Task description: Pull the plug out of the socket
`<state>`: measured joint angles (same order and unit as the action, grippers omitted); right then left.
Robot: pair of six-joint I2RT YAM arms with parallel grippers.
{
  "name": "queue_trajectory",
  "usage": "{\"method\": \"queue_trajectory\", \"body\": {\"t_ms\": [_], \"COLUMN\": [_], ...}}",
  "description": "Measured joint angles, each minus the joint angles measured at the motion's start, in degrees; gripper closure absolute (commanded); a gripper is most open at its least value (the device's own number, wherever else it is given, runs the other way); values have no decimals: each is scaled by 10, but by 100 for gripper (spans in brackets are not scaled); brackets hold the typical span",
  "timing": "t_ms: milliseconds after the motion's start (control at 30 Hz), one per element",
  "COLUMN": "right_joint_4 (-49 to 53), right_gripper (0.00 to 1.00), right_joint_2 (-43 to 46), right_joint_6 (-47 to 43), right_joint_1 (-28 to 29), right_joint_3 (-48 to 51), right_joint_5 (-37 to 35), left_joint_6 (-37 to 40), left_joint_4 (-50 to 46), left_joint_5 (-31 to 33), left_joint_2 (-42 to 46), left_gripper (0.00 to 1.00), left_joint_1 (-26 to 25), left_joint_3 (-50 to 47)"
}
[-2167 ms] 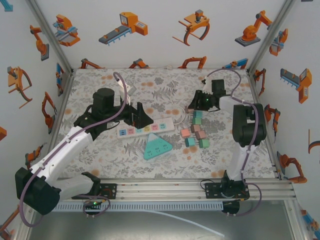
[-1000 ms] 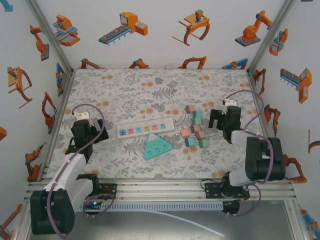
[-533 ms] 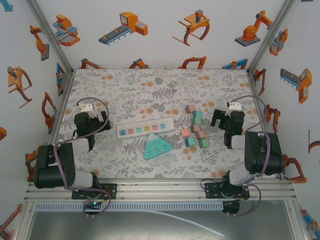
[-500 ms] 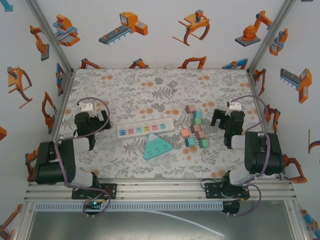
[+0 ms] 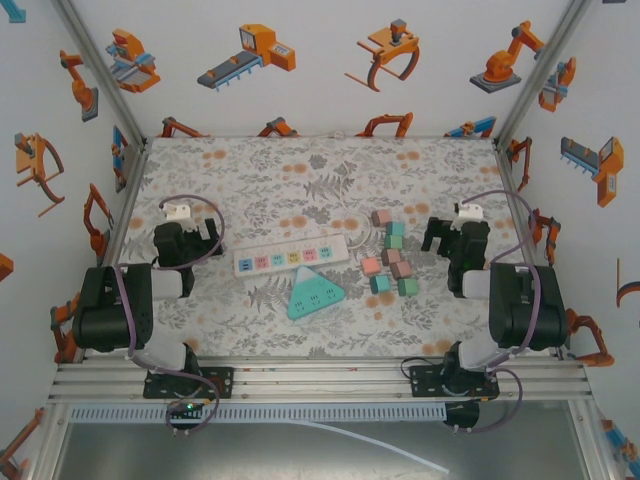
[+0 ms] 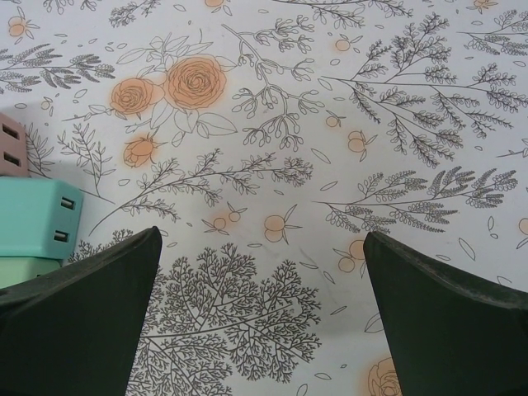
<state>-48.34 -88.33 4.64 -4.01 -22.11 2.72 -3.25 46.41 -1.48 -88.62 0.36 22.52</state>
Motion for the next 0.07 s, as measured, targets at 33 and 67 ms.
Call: {"method": "queue_trajectory", "body": {"t_ms": [33,67], "right_joint_4": [0,0], "right_gripper": [1,1], "right_joint_2": [0,0], "right_joint_6": [0,0], "right_joint_1": [0,0], "right_joint_3": [0,0], "right_joint_5": [0,0], "left_joint_6": [1,1], "left_joint_4": [0,-1], "left_joint_5": [1,1], "left_joint_2": [0,0], "left_gripper": [3,3], "left_joint_1": [0,0], "left_joint_3": [0,0]}}
